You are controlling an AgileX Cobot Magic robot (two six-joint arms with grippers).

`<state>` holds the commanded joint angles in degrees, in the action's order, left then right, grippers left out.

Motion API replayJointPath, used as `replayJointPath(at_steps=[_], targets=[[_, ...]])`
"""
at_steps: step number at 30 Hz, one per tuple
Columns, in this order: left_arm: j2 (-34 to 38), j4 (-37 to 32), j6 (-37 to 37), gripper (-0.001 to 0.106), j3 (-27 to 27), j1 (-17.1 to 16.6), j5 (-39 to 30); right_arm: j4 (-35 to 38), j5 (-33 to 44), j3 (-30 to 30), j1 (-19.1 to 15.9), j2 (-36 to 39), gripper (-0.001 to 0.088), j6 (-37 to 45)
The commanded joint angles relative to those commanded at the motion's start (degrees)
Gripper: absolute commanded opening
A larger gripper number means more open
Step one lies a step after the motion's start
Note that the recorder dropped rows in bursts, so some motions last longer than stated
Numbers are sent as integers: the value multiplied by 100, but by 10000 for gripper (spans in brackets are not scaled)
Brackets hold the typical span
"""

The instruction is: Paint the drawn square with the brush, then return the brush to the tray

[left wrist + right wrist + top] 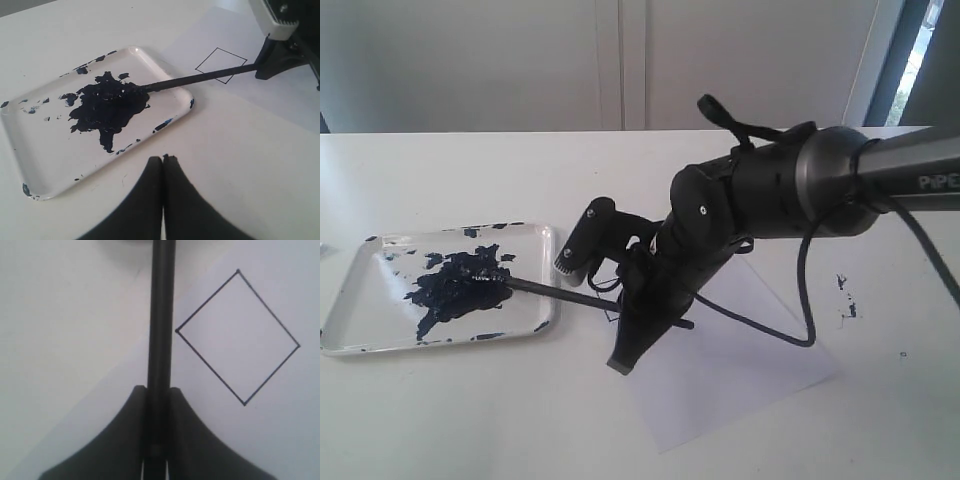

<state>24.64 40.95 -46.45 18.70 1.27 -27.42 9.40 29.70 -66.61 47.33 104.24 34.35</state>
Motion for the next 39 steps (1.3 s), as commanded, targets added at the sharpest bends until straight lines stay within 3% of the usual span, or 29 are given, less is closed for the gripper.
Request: replayJointPath(at_steps=[12,25,39], targets=[[0,0,0,0,0,0,0,453,753,0,0,-167,0,-397],[0,0,0,0,0,0,0,384,1573,0,0,-898,0,-830],[0,0,0,0,0,0,0,-199,2691,0,0,-1766,0,-1784]])
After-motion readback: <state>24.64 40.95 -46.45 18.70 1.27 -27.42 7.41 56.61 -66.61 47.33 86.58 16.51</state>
